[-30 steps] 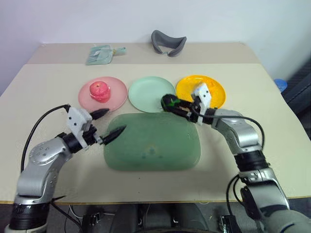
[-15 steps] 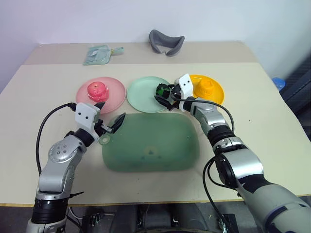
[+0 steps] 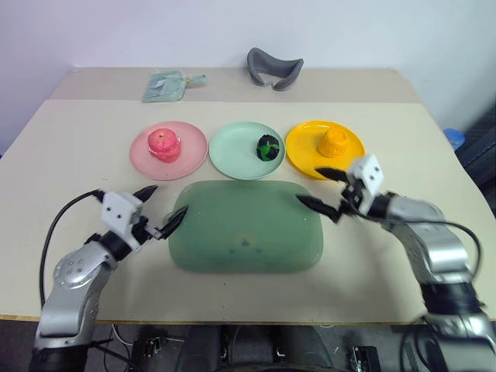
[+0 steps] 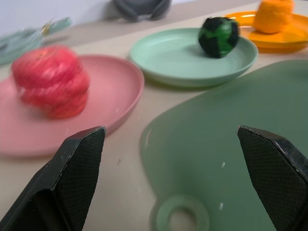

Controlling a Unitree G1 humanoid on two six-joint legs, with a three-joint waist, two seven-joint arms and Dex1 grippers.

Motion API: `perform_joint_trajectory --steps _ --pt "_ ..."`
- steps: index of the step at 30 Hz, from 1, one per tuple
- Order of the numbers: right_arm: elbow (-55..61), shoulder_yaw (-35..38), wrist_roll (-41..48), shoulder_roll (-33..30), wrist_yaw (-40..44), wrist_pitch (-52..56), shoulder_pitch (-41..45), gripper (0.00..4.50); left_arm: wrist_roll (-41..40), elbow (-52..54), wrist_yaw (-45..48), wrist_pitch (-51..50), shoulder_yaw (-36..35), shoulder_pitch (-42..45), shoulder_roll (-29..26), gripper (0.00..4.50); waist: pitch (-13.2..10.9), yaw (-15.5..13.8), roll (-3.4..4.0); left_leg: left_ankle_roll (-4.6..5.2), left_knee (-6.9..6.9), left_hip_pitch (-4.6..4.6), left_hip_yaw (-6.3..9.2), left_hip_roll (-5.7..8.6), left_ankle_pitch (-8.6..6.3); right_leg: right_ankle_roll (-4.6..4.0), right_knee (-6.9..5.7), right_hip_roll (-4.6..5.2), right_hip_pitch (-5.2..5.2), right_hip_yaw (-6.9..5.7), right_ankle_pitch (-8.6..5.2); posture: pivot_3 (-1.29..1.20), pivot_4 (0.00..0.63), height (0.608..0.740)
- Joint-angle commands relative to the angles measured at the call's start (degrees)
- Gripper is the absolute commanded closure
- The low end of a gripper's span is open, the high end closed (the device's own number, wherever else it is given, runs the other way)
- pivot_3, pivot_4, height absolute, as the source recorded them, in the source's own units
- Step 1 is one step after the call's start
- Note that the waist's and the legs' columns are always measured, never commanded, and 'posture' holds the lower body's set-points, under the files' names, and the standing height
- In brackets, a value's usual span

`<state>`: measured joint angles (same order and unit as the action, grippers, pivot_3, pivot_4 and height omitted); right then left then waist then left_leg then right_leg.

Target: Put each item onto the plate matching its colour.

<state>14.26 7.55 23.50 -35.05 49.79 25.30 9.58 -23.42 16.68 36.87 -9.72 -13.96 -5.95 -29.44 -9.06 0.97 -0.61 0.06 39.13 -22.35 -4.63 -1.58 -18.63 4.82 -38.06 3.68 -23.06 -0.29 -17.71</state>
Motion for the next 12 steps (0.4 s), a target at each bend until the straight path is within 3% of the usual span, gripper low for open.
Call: perform_joint_trajectory --steps 1,5,12 --pt "7.30 5.73 2.00 -1.74 -0.56 -1.13 -6.68 0.06 -2.96 1.89 7.39 1.87 -2.76 -2.15 -4.37 0.00 0.01 0.03 0.00 0.01 -0.01 0.09 0.01 -0.02 -0.01 -0.01 -0.01 -0.02 0.07 0.00 -0.01 0.00 0.150 0.740" --pt "9.32 10.32 2.73 -2.23 -1.31 -1.68 -14.91 0.06 -5.06 2.54 9.57 1.82 -4.94 -4.82 -5.79 0.00 0.02 -0.15 0.03 0.00 -0.03 0.12 0.03 0.00 0.00 -0.02 0.11 -0.01 0.17 -0.01 -0.01 0.00 0.150 0.740" --pt "5.70 13.49 2.58 -1.93 -2.18 -4.56 -17.38 0.06 -5.33 1.86 11.70 0.10 -4.93 -3.65 -7.79 0.00 0.03 -0.18 0.03 0.03 -0.01 0.19 0.04 0.00 -0.02 -0.02 0.11 0.00 0.26 -0.02 -0.01 0.00 0.150 0.740"
